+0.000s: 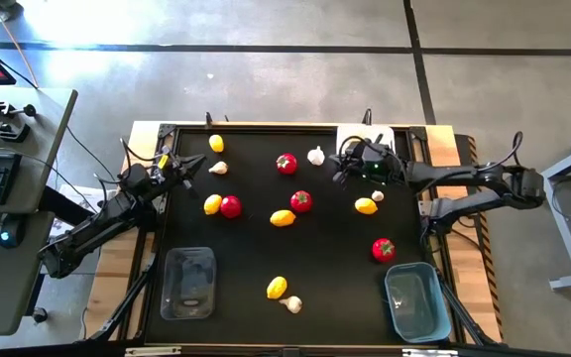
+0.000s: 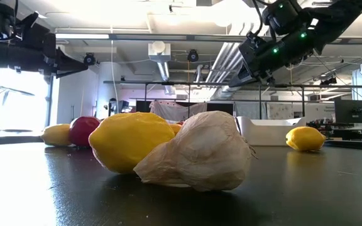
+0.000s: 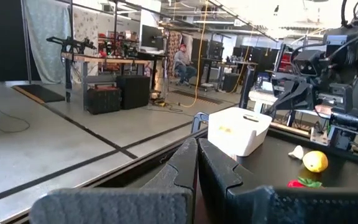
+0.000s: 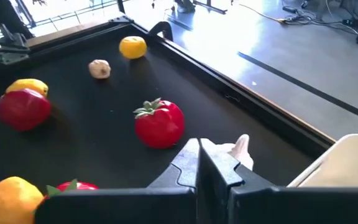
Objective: Sort produce into baskets
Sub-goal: Put the lemon into the blue bin
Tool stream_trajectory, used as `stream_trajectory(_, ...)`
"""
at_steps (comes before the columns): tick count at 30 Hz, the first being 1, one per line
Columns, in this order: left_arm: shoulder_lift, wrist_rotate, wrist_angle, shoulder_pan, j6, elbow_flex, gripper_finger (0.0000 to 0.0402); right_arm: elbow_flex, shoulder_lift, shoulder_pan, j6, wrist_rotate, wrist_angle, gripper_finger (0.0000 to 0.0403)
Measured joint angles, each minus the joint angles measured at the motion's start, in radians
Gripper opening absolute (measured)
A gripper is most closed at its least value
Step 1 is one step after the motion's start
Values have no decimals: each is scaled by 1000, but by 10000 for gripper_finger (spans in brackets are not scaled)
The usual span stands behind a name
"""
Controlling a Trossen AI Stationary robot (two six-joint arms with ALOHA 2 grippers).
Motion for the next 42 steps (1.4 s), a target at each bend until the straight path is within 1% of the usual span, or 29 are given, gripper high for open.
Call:
stream_trajectory(16, 0, 0, 9, 0, 6, 0, 1, 0, 0, 1, 0, 0, 1, 0)
stream_trajectory(22, 0, 5, 8, 0, -25, 0, 1, 0, 2, 3, 0, 0, 7, 0)
stream_trajectory(26, 0, 37, 8, 0, -26, 0, 0, -1, 51, 26, -51, 2, 45, 0)
stream_trajectory(33, 0, 113, 7, 0, -27, 0, 0, -1, 199, 83, -161, -2, 261, 0)
stream_trajectory(35, 3, 114, 3, 0, -27, 0, 0, -1, 239, 88, -182, -36, 315, 0)
stream_trajectory(42, 53, 123, -1, 0, -2, 0, 0, -1, 362, 75, -152, -325, 483, 0)
